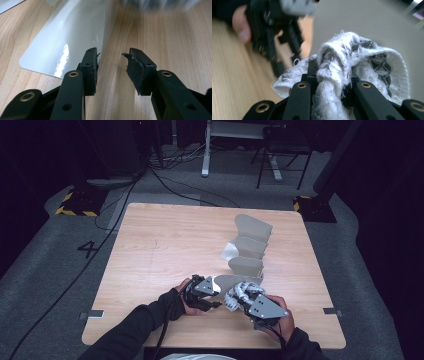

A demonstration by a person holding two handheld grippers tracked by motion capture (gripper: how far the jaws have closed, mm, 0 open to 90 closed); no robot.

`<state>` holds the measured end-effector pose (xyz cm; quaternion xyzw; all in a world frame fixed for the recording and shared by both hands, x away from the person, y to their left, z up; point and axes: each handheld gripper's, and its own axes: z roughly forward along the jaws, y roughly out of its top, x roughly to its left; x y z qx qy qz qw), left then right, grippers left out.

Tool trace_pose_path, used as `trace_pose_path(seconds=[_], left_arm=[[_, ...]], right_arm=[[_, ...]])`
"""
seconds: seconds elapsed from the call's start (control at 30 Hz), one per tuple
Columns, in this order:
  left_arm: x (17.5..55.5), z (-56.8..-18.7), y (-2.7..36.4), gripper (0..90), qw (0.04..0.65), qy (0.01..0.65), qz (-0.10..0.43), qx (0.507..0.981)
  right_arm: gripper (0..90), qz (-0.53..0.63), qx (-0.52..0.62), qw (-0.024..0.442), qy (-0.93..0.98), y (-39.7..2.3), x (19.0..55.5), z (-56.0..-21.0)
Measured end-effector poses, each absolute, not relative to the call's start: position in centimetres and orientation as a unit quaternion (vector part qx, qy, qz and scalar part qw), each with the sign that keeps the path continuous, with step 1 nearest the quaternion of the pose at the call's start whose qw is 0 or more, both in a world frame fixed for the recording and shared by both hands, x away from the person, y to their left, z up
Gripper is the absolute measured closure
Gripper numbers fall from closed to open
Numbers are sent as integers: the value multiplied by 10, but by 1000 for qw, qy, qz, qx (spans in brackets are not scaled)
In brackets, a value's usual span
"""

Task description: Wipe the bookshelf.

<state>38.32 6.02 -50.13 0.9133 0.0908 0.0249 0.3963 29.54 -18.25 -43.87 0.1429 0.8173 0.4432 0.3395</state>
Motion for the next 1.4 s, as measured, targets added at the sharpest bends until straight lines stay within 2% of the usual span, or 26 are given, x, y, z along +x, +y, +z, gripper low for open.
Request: trace_pose_path(seconds=[0.13, 0.27, 0.73, 0.87, 1.1, 1.2, 1.4], left_arm=[[383, -501, 60, 599, 396, 90, 25, 913], [383, -502, 60, 598, 397, 91, 25, 913], [381, -501, 60, 583, 395, 86, 32, 914], [381, -501, 60, 583, 395, 87, 31, 914], [382, -501, 60, 587, 396, 89, 24, 914], [382, -501, 61, 586, 395, 87, 25, 914], [383, -501, 62, 588, 396, 88, 25, 914]], right_arm=[[744, 469, 150, 364, 791, -194, 289, -419], [744, 469, 153, 366, 789, -198, 290, -419], [746, 387, 155, 297, 859, -178, 306, -478], [746, 393, 157, 303, 854, -176, 304, -473], [742, 462, 132, 362, 799, -165, 294, -423], [742, 471, 125, 368, 792, -158, 296, -410], [742, 448, 109, 354, 814, -141, 301, -425]])
